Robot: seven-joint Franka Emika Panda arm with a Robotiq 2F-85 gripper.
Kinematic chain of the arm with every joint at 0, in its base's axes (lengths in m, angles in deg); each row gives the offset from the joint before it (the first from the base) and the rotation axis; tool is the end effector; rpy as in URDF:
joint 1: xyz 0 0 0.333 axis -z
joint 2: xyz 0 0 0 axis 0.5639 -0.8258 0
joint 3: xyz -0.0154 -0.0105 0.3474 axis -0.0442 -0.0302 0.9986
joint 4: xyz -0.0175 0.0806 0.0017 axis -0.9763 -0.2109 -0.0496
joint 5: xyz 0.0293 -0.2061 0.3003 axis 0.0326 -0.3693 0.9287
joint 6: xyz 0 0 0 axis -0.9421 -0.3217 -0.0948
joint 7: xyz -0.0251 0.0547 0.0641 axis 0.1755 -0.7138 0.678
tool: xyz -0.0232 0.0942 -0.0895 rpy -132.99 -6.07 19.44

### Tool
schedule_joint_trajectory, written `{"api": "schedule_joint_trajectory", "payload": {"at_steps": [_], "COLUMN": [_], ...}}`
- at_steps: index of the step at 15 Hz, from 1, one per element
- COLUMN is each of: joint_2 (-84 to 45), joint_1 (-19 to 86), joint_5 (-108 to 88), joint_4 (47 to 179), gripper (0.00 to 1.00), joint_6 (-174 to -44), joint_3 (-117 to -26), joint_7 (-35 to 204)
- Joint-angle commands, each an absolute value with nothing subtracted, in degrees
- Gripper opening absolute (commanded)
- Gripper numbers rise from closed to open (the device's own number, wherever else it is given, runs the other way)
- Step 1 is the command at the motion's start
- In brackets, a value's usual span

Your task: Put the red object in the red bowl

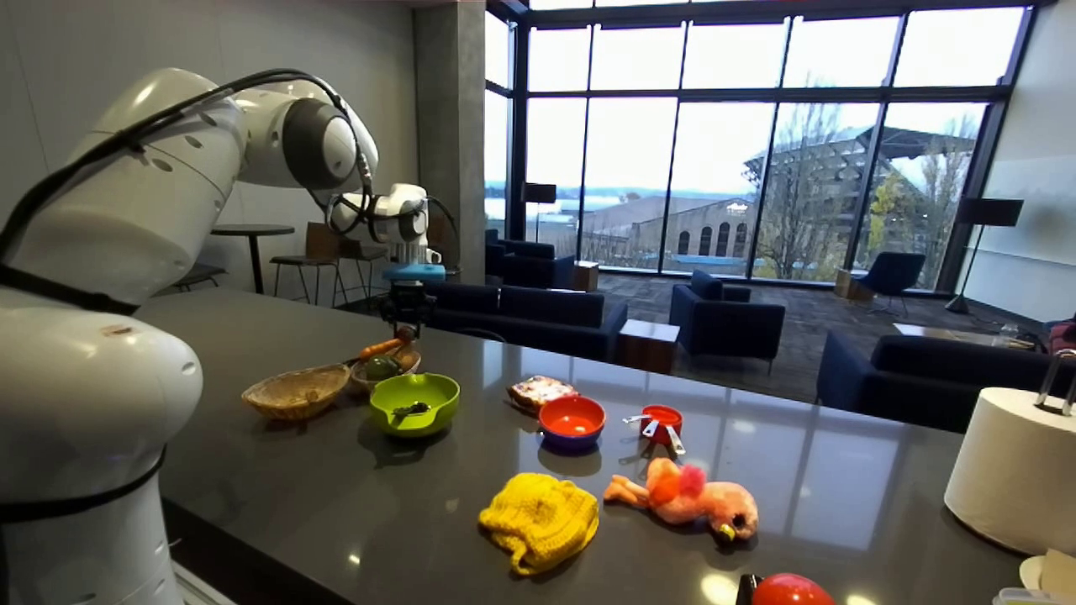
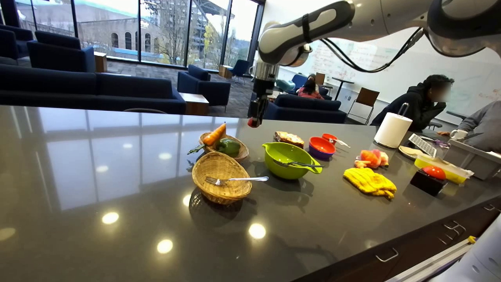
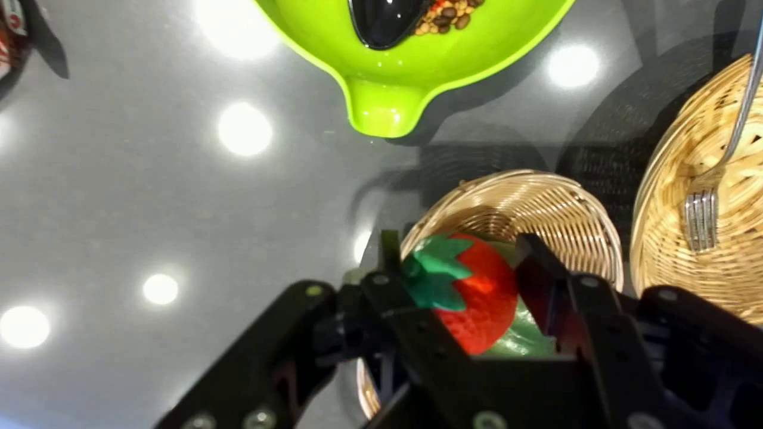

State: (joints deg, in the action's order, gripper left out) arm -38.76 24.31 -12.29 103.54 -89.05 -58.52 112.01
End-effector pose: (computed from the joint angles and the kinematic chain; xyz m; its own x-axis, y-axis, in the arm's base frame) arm 0.6701 0.2052 0.3348 0.7300 0.6818 -0.0465 0.6809 -0.7315 -0.0369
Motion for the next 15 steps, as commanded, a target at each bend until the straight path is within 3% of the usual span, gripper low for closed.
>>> {"api": "schedule_joint_trajectory", "payload": {"at_steps": [1, 15], "joint_2": [-32.7, -16.0], "joint_1": [25.8, 32.0], "joint_5": [-13.5, -12.5], "joint_4": [109.7, 131.1], "gripper": [0.26, 0.26], "joint_6": [-92.3, -105.0], "joint_3": [-59.9, -64.4], "joint_7": [109.6, 101.5]}}
